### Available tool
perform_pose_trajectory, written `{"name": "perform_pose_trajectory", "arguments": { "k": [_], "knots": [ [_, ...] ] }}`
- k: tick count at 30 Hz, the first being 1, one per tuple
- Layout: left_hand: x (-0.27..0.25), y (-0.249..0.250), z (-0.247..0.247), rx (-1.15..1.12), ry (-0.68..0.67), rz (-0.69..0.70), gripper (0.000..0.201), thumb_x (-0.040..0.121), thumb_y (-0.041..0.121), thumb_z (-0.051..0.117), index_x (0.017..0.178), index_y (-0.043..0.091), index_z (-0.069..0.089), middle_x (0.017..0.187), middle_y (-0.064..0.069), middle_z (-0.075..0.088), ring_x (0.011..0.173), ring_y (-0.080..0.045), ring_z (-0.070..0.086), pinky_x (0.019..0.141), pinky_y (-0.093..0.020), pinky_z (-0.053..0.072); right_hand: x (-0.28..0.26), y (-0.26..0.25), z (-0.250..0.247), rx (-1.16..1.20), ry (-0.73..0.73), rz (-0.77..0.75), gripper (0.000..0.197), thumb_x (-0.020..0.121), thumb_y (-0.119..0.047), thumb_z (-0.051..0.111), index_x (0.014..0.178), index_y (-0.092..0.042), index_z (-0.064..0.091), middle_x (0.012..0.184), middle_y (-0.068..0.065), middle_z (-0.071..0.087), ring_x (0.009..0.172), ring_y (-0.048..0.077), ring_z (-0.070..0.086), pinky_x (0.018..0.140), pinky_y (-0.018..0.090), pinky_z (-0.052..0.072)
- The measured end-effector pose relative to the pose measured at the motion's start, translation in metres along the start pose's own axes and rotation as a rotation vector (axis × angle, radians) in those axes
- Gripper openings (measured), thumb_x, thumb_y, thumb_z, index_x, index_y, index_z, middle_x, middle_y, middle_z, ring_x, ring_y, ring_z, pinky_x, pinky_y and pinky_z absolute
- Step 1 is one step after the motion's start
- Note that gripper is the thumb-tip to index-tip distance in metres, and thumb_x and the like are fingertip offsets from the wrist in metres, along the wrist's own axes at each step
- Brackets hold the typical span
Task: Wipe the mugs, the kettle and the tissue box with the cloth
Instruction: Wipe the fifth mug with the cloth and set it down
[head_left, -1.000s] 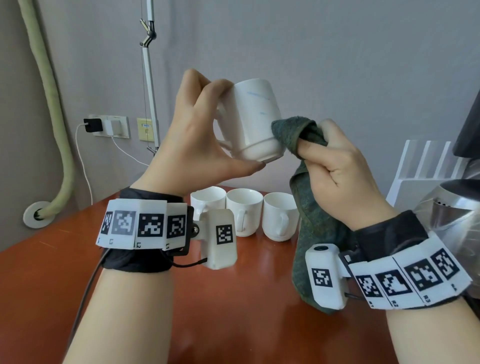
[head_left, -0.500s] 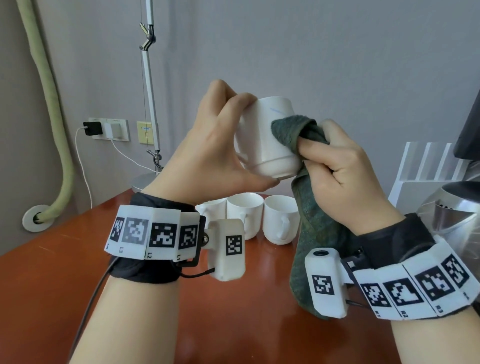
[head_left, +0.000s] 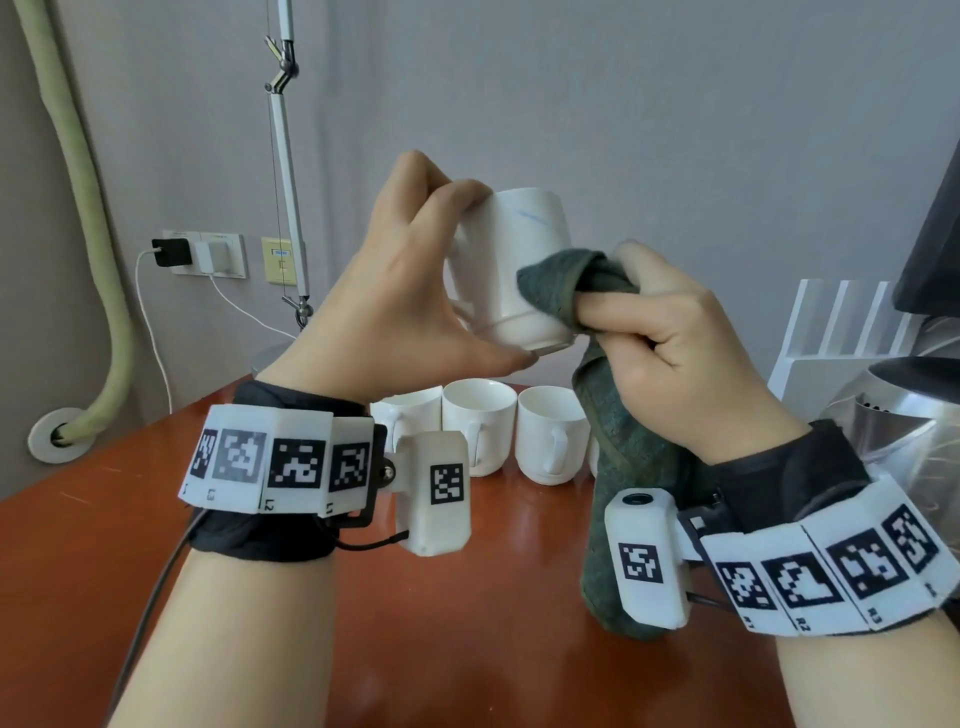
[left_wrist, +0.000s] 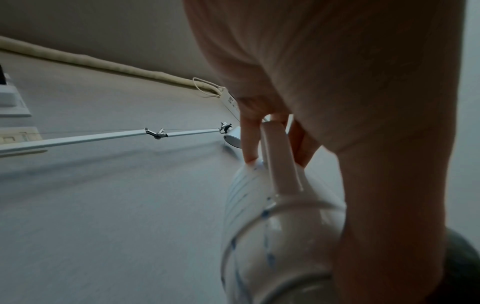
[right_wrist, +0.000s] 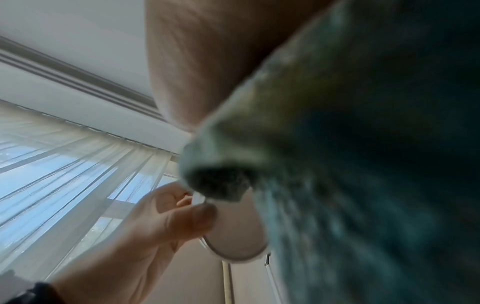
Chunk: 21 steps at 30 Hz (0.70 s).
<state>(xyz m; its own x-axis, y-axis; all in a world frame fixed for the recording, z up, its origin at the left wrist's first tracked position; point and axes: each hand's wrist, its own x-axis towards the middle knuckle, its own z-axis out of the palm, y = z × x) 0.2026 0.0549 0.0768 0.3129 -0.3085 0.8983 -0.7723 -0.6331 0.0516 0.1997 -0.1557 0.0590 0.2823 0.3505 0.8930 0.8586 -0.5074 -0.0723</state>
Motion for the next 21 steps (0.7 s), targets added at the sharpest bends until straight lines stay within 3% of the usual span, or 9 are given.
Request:
{"name": "perform_pose_trajectory", "arguments": {
  "k": [2,5,7,11,16,19,21],
  "knots": [
    [-0.002,-0.001,-0.001,0.003,-0.002,-0.009,0.099,0.056,0.057,0.076,0.127,-0.006,0.051,0.107,-0.009,0.036,0.096,-0.018,0.041,0.078,-0.031,0.047,0.0,0.001,0.0,-0.004,0.002,0.001,0.039,0.076,0.008,0.043,0.085,-0.01,0.077,0.076,-0.005,0.039,0.066,0.022,0.045,0.056,0.031,0.035],
    [-0.002,0.002,0.001,-0.022,-0.023,-0.011,0.097,0.057,0.056,0.077,0.127,-0.006,0.051,0.107,-0.009,0.036,0.096,-0.015,0.039,0.076,-0.029,0.049,-0.001,0.006,-0.002,-0.004,0.097,0.05,0.036,0.078,0.008,0.044,0.083,-0.008,0.075,0.075,0.005,0.044,0.066,0.026,0.047,0.053,0.037,0.039],
    [0.0,0.008,0.005,-0.028,-0.045,0.008,0.096,0.057,0.053,0.078,0.128,-0.005,0.051,0.107,-0.008,0.036,0.097,-0.017,0.04,0.077,-0.033,0.05,0.0,0.008,-0.004,-0.019,0.148,0.102,0.037,0.081,0.004,0.044,0.084,-0.019,0.072,0.074,-0.001,0.04,0.067,0.024,0.045,0.054,0.037,0.039],
    [0.005,0.017,0.013,0.02,-0.107,0.072,0.096,0.056,0.045,0.086,0.127,-0.007,0.05,0.106,-0.01,0.037,0.096,-0.023,0.041,0.072,-0.047,0.05,0.003,0.006,-0.008,-0.049,0.083,0.175,0.033,0.085,-0.005,0.04,0.096,-0.033,0.055,0.072,-0.008,0.035,0.068,0.02,0.04,0.058,0.032,0.035],
    [0.004,0.015,0.014,0.017,-0.14,0.059,0.096,0.054,0.049,0.083,0.128,-0.004,0.05,0.108,-0.004,0.034,0.097,-0.019,0.04,0.067,-0.048,0.052,0.002,0.002,-0.008,-0.05,-0.017,0.095,0.041,0.077,-0.001,0.04,0.098,-0.032,0.057,0.071,-0.01,0.034,0.066,0.019,0.039,0.056,0.031,0.032],
    [0.002,0.012,0.015,0.02,-0.135,0.048,0.097,0.054,0.049,0.084,0.128,-0.003,0.05,0.108,-0.004,0.034,0.097,-0.02,0.04,0.066,-0.049,0.052,0.001,0.004,-0.01,-0.049,0.016,0.088,0.046,0.072,-0.001,0.039,0.1,-0.032,0.058,0.071,-0.008,0.034,0.066,0.021,0.041,0.055,0.033,0.035],
    [0.002,0.014,0.017,0.015,-0.144,0.059,0.097,0.055,0.049,0.081,0.129,-0.004,0.049,0.108,-0.004,0.035,0.098,-0.02,0.041,0.065,-0.048,0.053,0.001,0.005,-0.01,-0.09,0.043,0.117,0.045,0.078,-0.004,0.04,0.101,-0.038,0.057,0.07,-0.007,0.033,0.067,0.02,0.041,0.056,0.032,0.035]
  ]
}}
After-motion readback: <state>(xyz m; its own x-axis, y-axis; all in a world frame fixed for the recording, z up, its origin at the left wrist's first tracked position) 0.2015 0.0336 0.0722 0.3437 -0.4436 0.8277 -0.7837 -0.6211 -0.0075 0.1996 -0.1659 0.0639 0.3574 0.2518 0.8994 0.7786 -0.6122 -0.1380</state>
